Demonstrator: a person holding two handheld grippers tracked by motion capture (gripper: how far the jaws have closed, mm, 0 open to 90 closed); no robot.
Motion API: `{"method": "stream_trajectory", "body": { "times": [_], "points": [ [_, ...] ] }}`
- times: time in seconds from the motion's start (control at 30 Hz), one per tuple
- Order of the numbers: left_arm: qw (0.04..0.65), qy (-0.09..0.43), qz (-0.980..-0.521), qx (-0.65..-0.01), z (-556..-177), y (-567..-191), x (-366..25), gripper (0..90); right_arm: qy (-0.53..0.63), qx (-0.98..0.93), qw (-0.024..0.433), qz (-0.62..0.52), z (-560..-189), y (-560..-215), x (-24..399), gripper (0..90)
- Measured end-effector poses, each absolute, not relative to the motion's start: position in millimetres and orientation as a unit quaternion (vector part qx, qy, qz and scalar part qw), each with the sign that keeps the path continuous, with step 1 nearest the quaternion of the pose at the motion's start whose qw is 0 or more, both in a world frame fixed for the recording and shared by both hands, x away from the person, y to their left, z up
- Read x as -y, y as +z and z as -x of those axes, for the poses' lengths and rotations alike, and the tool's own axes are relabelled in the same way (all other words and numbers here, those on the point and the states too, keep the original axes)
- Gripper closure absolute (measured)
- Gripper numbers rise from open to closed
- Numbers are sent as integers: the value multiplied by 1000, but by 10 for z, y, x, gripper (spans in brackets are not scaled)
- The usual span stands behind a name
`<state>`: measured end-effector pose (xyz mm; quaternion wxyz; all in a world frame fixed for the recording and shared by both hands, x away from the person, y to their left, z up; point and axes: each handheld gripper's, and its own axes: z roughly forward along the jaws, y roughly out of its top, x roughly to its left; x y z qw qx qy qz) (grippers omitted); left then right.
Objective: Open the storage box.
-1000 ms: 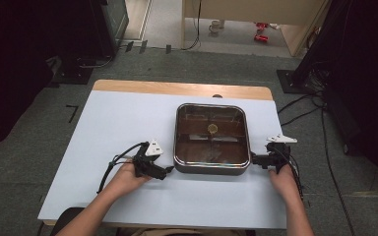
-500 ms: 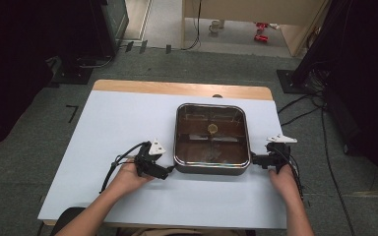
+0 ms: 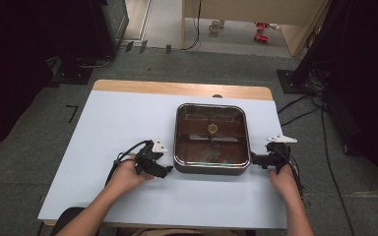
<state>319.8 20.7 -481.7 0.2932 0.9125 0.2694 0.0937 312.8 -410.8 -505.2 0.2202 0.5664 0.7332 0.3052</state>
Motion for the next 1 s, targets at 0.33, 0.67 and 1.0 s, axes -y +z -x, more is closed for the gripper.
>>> {"method": "stream_trajectory", "body": {
  "times": [0.33, 0.67, 1.0],
  "points": [
    [282, 70, -917, -274, -3213, -4737, -261, 372, 305, -733, 220, -566, -3129, -5052, 4109, 0],
    [329, 84, -901, -270, -3226, -4538, -358, 375, 305, -733, 220, -566, -3128, -5052, 4109, 0],
    [367, 99, -884, -271, -3245, -4341, -406, 373, 305, -733, 220, -566, -3128, -5051, 4109, 0]
  ]
}}
